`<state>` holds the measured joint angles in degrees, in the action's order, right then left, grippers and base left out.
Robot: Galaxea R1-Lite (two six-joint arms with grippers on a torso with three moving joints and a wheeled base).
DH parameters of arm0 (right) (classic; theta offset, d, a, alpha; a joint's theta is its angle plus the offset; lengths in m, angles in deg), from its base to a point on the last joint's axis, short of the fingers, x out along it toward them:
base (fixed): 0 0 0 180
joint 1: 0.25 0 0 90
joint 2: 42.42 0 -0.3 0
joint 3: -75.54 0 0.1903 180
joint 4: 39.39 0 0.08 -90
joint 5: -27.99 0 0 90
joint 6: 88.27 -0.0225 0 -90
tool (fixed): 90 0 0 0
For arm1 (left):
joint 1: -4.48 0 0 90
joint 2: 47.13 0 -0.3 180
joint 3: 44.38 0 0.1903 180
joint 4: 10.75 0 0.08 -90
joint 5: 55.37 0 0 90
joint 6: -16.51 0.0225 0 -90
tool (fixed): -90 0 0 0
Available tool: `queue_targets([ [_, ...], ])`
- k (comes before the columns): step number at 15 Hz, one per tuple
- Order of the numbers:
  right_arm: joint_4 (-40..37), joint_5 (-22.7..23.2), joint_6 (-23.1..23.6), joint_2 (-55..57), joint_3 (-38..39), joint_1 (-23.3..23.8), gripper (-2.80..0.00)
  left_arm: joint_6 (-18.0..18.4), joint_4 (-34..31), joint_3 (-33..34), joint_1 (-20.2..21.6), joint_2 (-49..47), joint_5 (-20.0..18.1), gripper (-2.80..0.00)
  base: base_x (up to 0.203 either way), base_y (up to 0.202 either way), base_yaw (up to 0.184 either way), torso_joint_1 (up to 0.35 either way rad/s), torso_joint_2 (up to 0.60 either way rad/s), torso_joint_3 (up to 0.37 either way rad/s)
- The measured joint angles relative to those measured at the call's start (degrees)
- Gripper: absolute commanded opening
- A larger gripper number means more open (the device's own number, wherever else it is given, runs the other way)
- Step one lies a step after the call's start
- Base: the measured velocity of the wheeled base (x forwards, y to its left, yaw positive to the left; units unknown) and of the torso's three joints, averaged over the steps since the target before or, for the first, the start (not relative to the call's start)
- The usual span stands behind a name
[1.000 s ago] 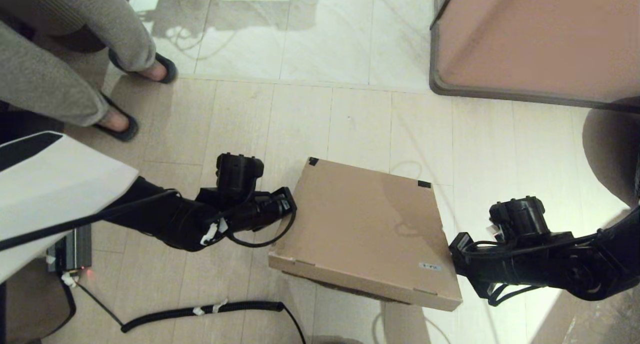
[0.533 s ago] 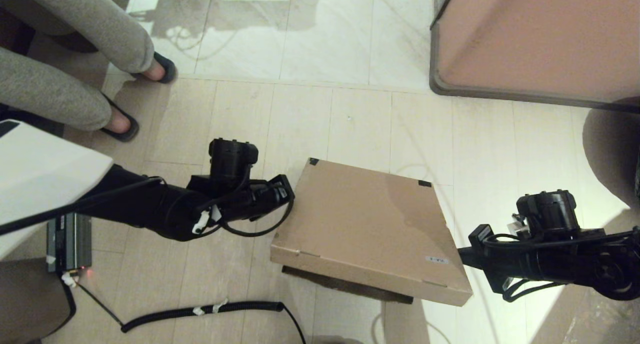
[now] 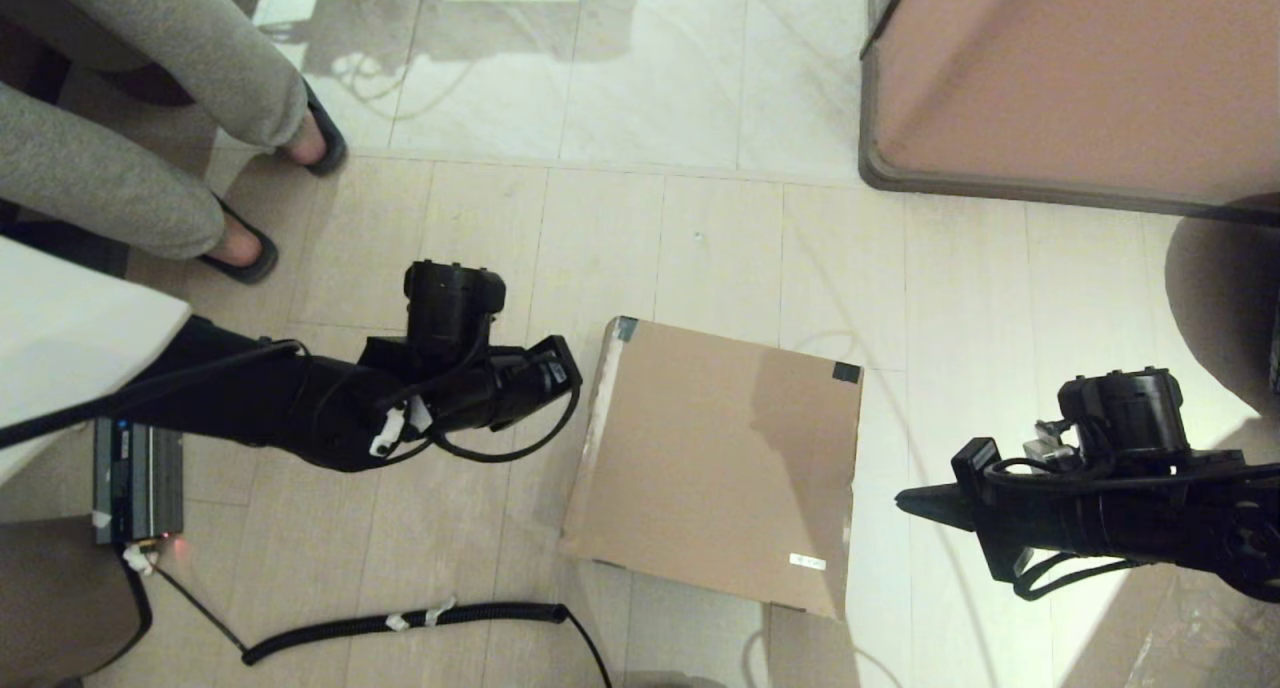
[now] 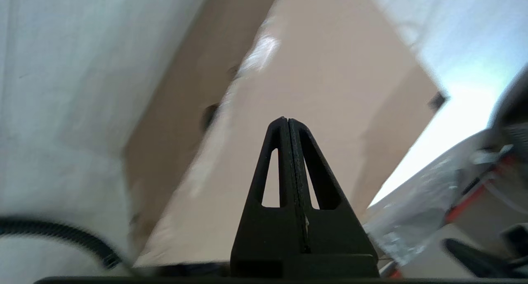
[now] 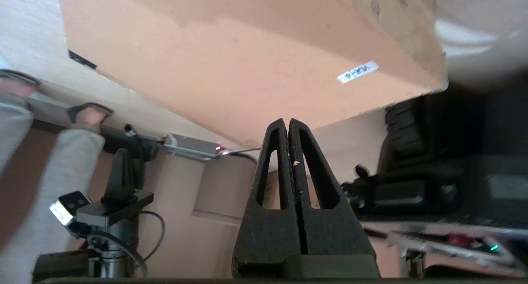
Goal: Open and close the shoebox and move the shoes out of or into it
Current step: Open the shoe box
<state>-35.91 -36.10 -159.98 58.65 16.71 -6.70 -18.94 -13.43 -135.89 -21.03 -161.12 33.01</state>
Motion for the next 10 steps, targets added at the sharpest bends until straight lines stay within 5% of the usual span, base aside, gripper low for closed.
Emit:
queue_targets([
  [6, 1.43, -15.97, 18.45, 7.16, 0.77, -1.04, -2.8, 12.02, 1.2, 0.29, 1.34, -8.02, 4.42, -2.8, 0.0, 0.0, 0.0, 0.0, 0.0, 0.0],
  [10, 9.05, -20.55, 19.6, 14.72, 1.06, -3.75, -2.8, 14.83, 2.25, -1.67, 0.26, -14.94, 11.95, -2.8, 0.0, 0.0, 0.0, 0.0, 0.0, 0.0],
])
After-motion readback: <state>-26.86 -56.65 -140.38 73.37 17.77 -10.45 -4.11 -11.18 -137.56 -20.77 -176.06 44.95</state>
